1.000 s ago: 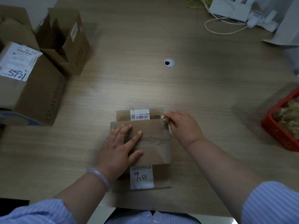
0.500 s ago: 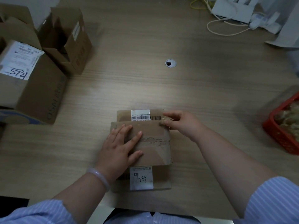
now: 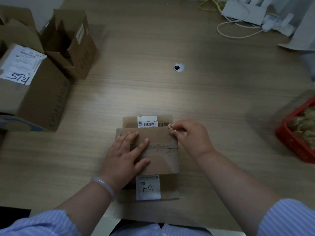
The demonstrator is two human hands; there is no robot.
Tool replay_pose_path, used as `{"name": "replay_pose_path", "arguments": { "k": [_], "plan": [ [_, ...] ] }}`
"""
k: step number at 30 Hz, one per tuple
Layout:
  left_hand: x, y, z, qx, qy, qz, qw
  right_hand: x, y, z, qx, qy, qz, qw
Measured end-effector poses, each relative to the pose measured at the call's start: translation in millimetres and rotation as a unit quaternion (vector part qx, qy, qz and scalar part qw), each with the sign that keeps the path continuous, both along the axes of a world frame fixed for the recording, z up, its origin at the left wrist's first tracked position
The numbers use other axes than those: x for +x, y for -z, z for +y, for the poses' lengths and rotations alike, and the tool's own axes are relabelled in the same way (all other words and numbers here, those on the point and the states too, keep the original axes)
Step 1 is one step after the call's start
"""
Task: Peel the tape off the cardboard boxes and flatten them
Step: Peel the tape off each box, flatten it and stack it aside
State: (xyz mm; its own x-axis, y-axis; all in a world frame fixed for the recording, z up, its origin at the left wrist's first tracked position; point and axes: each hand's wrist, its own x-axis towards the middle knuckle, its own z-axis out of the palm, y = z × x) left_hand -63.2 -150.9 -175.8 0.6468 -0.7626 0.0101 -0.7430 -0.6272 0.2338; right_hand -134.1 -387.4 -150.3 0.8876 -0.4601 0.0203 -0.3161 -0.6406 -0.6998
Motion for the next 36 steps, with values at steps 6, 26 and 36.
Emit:
{"name": "replay_pose_path", "arguments": {
  "k": [6, 26, 36],
  "plan": [
    [0, -3, -1, 0.007, -0.002, 0.006, 1.000, -16, 13, 6, -0.128, -0.086, -0.030, 0.988],
    [-17, -19, -53, 0.049, 0.063, 0.046, 0.996, -135, -28, -144, 0.212, 0.501, -0.143, 0.827],
    [-24, -22, -70, 0.026, 0.057, 0.064, 0.996, -184, -45, -240, 0.219, 0.555, -0.141, 0.790]
  ]
}}
